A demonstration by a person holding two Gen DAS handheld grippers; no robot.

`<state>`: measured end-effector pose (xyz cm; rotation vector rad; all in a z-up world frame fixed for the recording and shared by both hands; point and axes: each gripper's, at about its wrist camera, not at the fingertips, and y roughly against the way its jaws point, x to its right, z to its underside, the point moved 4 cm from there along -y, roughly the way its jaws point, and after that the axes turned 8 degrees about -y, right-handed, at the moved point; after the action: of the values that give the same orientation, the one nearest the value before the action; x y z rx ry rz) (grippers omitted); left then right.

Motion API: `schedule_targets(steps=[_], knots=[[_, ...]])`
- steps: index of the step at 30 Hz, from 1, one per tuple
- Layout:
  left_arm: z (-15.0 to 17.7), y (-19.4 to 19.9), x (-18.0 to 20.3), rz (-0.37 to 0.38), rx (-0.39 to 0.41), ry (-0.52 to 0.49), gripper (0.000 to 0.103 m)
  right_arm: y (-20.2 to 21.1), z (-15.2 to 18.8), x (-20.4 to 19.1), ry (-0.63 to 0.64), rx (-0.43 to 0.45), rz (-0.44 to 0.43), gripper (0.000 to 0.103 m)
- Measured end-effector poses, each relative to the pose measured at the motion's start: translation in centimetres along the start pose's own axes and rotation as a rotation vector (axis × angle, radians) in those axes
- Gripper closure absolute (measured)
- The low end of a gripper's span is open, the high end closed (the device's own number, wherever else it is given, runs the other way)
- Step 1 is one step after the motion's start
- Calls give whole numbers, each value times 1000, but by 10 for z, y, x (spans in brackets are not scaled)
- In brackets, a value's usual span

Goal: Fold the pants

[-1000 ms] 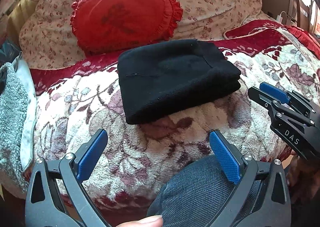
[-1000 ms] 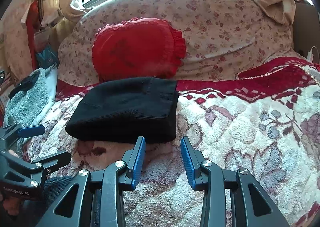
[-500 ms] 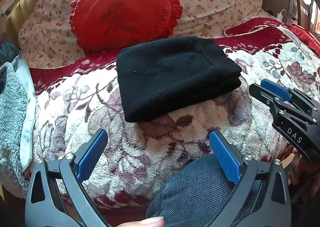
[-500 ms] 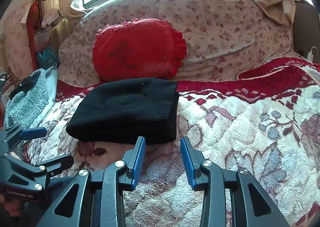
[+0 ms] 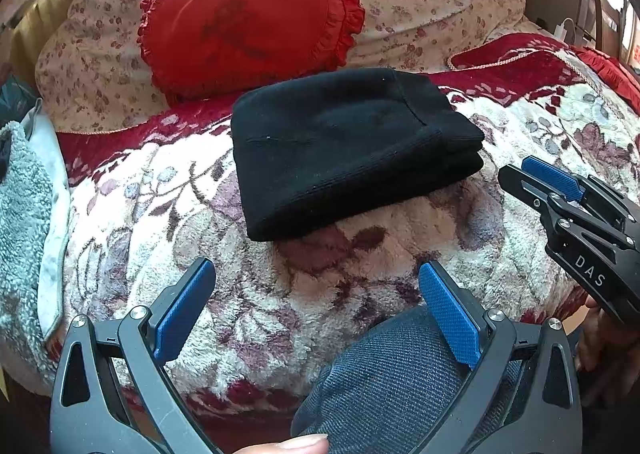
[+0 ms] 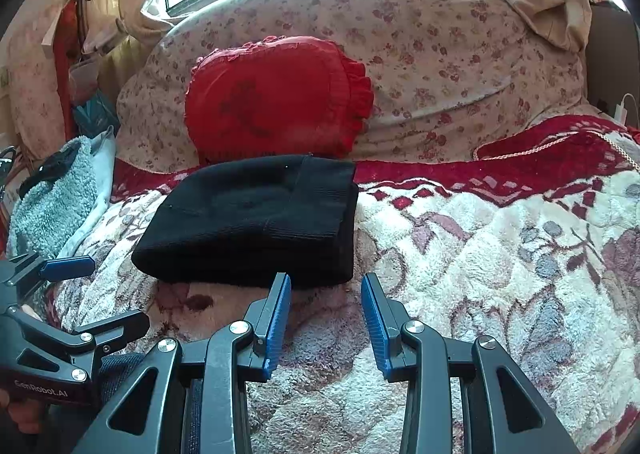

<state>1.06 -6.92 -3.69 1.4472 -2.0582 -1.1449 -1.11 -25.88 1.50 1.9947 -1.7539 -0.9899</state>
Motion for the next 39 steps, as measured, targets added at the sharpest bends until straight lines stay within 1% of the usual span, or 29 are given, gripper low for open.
schedule_targets(steps=[33, 39], knots=[[2, -5, -1, 4, -19, 6, 1, -2, 2, -1, 4, -8, 0, 68], [2, -4, -3, 2, -10, 16, 1, -2, 1, -2, 6, -10, 1, 68]])
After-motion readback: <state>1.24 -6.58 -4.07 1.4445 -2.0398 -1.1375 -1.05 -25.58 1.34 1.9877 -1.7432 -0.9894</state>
